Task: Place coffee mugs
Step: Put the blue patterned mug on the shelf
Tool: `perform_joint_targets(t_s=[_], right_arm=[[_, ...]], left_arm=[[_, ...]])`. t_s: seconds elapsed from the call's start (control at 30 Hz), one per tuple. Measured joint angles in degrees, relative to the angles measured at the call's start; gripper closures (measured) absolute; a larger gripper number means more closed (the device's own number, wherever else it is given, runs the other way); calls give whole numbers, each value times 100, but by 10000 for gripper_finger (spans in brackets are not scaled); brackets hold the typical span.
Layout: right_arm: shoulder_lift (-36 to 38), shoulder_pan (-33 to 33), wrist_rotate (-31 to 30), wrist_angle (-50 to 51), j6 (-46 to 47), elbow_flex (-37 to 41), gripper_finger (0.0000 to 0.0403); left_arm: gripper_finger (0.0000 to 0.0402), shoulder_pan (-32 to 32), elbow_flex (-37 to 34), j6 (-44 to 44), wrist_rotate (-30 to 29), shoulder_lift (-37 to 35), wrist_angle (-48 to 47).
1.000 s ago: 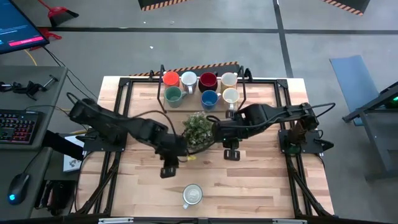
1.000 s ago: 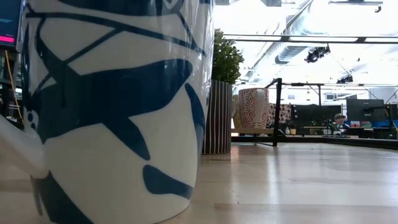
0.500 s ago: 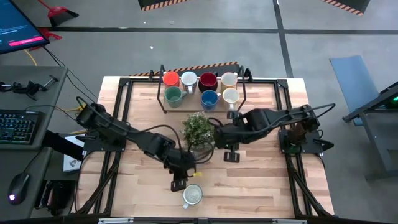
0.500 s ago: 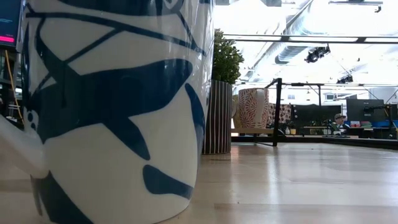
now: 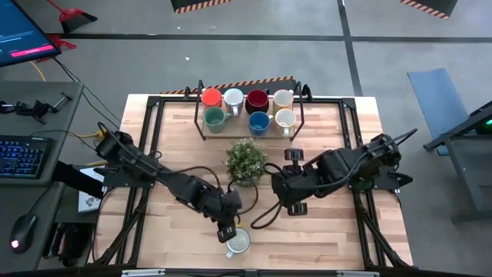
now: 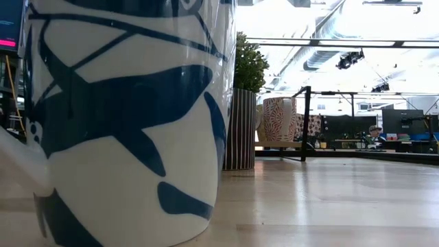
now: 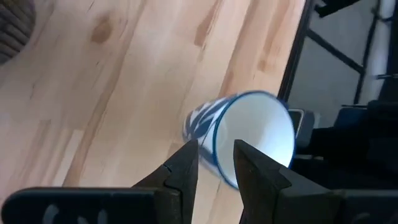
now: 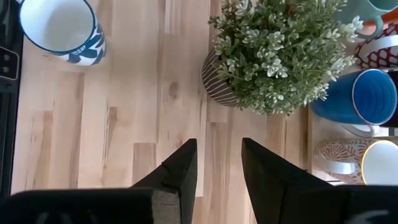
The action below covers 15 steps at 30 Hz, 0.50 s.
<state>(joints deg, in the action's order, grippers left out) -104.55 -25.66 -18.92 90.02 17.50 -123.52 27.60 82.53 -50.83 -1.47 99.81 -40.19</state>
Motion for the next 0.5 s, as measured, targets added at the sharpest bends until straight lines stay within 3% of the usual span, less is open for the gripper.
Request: perform_joint_targets(t_s=[0.5], right_arm=[[-2, -72, -81, -2, -186, 0, 300]], left_arm=[[309, 269, 208, -756, 35, 766, 249]])
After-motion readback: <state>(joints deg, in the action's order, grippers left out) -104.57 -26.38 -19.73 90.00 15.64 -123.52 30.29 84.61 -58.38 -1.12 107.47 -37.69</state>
